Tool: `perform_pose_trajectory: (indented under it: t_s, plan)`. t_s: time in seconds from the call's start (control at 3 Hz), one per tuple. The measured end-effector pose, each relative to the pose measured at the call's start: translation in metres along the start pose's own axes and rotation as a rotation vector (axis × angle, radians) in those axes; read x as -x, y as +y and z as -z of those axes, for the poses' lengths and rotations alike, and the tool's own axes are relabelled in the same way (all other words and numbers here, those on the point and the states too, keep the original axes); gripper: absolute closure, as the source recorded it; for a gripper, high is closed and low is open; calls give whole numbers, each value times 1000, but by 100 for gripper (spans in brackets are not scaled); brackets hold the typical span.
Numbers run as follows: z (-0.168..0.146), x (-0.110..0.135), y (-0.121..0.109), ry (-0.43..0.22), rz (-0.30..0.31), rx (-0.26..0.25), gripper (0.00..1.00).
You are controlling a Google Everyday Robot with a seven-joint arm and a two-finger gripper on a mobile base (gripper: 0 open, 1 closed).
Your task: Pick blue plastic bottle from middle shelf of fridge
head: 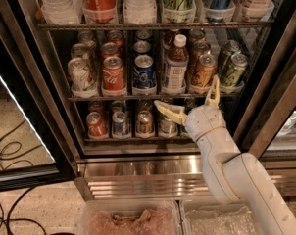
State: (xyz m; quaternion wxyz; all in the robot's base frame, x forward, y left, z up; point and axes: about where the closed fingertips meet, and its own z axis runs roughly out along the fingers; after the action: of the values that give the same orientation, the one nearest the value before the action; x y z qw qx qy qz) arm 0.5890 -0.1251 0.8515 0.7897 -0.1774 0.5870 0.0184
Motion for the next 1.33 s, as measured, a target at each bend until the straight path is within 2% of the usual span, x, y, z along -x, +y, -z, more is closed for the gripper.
perform_pose_trajectory:
  t_s: [0.33, 0.67, 1.0, 1.33]
  plan:
    - [0, 0, 0, 0, -1, 0, 0]
    - [0, -2, 15, -4, -29, 27, 0]
    - [-3, -4, 44, -15, -65, 57, 0]
    - [-4, -5, 44, -15, -65, 55, 0]
